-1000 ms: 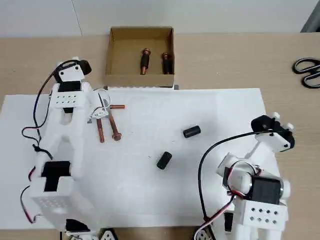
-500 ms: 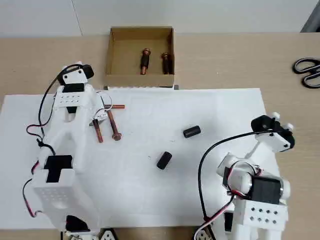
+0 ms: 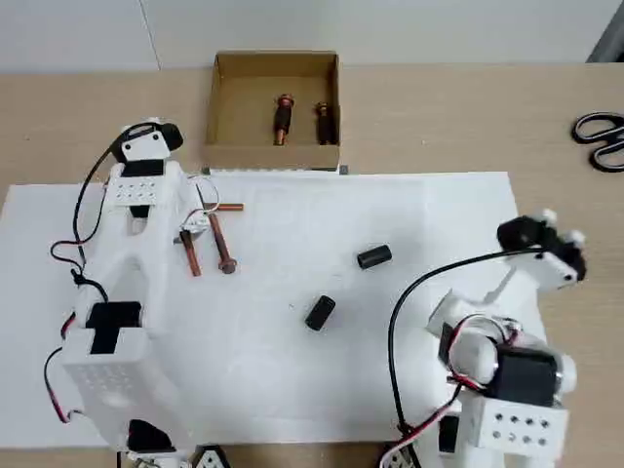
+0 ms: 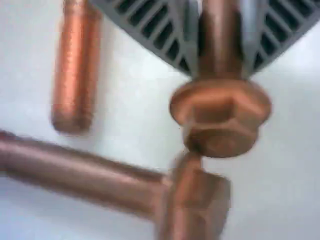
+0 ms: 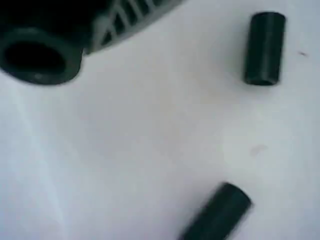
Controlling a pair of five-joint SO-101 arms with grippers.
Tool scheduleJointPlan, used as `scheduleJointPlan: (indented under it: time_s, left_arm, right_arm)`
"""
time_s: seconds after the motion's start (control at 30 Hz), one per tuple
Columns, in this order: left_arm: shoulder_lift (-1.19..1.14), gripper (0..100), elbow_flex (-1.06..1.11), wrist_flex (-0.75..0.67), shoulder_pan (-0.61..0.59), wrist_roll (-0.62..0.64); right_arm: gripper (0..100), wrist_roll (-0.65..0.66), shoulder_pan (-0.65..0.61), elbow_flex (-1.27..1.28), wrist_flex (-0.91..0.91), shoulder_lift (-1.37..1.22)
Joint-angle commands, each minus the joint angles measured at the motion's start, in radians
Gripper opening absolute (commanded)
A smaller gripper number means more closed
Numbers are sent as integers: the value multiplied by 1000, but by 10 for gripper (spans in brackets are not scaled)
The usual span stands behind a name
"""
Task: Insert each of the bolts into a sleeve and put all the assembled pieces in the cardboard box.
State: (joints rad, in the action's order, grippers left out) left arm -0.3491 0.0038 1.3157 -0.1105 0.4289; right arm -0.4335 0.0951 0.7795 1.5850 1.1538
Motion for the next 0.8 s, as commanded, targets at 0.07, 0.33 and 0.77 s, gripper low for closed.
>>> scheduleJointPlan:
  time_s: [0.07, 0.33, 0.77]
  left_arm:
    - [21, 6, -364, 333, 52, 49]
    - [167, 6, -826, 437, 198, 52]
    - [671, 6, -662, 437, 440, 49]
  right_arm:
    - [2, 114, -68, -172, 24, 13]
    - [2, 149, -303, -342, 119, 13]
    - [2, 342, -507, -359, 140, 248]
